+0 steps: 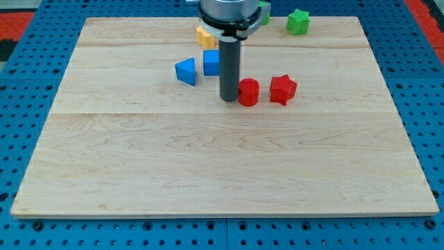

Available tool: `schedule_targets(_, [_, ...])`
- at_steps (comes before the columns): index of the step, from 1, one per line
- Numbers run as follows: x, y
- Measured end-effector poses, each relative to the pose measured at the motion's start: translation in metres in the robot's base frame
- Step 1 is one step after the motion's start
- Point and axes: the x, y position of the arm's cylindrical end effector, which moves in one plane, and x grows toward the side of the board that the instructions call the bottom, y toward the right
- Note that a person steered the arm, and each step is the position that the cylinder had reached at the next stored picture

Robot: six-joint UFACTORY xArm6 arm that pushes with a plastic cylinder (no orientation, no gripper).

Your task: Move your arm to top center

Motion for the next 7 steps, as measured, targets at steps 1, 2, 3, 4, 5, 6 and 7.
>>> schedule_targets(1, [0.0,0.017])
schedule_targets(2, [-0.004,-0.007])
schedule_targets(3, [-0.05,0.005])
schedule_targets(4, [-0.087,0.016])
schedule_targets(5, [-0.105,0.022])
schedule_targets(6, [-0.127,0.023])
schedule_targets(7, [-0.172,0.023])
